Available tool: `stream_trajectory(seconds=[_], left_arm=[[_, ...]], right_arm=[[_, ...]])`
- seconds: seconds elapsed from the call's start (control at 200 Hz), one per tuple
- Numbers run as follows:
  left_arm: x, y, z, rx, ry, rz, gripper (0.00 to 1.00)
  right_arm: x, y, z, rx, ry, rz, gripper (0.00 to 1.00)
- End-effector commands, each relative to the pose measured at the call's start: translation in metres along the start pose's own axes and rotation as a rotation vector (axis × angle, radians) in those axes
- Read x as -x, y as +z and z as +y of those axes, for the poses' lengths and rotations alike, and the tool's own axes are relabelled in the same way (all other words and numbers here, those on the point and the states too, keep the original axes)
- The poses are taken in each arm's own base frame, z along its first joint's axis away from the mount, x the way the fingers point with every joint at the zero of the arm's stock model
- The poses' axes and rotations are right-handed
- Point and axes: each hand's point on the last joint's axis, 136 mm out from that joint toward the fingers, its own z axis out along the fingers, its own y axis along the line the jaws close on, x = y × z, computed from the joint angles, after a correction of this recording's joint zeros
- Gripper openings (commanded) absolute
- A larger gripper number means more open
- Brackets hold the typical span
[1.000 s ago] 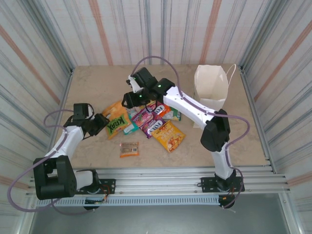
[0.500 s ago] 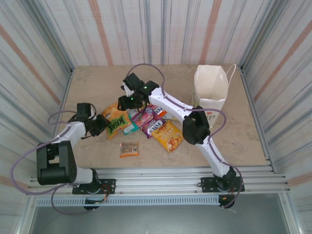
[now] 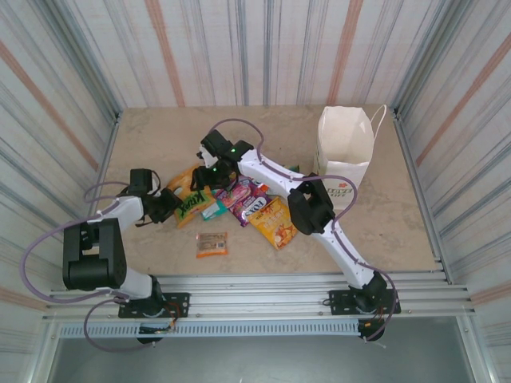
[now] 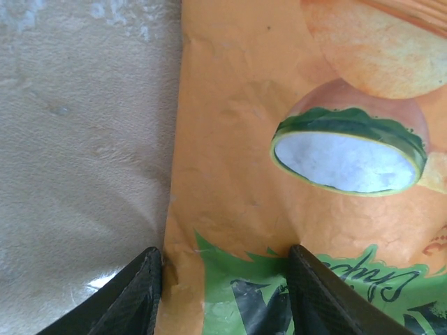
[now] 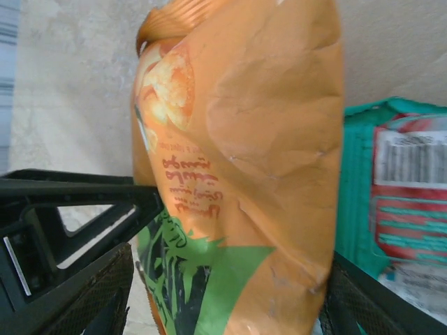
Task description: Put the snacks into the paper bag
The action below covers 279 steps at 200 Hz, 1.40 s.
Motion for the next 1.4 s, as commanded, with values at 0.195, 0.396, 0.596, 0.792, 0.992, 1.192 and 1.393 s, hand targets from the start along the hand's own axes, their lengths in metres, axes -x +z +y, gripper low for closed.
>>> stream_trajectory(seconds=[0.195,0.396,0.596,0.792,0.992,1.192,1.393], left_arm=[[0.003,-0.002,-0.004,-0.003,0.01,-0.014,0.5],[0.003,-0.006,-0.006,-0.007,0.013,-0.024,0.5],[0.007,-0.022,-0.015,-0.021,0.034,-0.054,0.5],[0.016,-0.052,-0.027,-0.026,0.072,-0.115,0.51],[0.021,-0.088,-0.039,-0.041,0.111,-0.191,0.51],[0.024,-0.111,-0.053,-0.069,0.143,-0.227,0.51],[0.023,-0.122,-0.083,-0.119,0.217,-0.234,0.52]], right_arm=[[0.007,0.014,0.017,0.141,0.035,0.008,0.58],[0.011,0.013,0.021,0.162,0.04,-0.002,0.38],[0.015,-0.001,0.027,0.152,0.021,-0.034,0.22],[0.023,-0.023,0.033,0.134,0.002,-0.088,0.14],[0.035,-0.061,0.051,0.135,-0.035,-0.183,0.08],[0.044,-0.107,0.061,0.122,-0.065,-0.28,0.04],[0.054,-0.181,0.066,0.089,-0.096,-0.423,0.03]])
